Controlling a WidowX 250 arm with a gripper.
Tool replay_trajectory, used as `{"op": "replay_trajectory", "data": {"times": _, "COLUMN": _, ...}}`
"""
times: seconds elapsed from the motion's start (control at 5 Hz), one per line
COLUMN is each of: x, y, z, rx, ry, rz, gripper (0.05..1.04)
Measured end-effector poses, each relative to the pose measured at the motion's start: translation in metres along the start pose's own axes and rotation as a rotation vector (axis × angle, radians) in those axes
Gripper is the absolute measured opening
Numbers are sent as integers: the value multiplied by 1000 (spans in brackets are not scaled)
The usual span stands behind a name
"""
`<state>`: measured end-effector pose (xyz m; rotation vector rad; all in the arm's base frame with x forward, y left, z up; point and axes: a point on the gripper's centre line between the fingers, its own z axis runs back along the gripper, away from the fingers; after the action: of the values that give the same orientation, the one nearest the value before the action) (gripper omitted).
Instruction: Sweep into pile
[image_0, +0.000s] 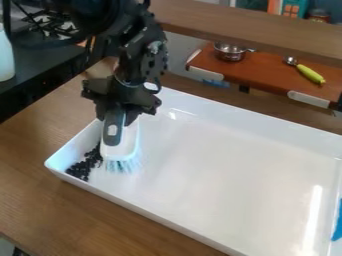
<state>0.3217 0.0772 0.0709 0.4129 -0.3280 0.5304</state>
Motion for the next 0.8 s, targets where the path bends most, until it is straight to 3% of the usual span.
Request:
{"op": "replay_trajectory", "data": {"times": 0.2, "x": -3, "y": -18, "z": 18, "rx": -47, "ry": 44, "rz": 30, "gripper": 499}}
{"op": "replay_trajectory", "data": {"times": 0.4, "x": -1, "y": -44, "z": 45, "rx": -77, "ry": 26, "rz": 38, "gripper": 499}}
{"op": "replay_trajectory", "data": {"times": 0.6, "x": -7, "y": -68, "z": 74, "rx": -74, "ry": -3, "rz": 47, "gripper": 499}}
{"op": "replay_trajectory", "data": {"times": 0.8, "x": -20, "y": -104, "z": 113, "rx": -112, "ry": -27, "rz": 6, "gripper": 499}}
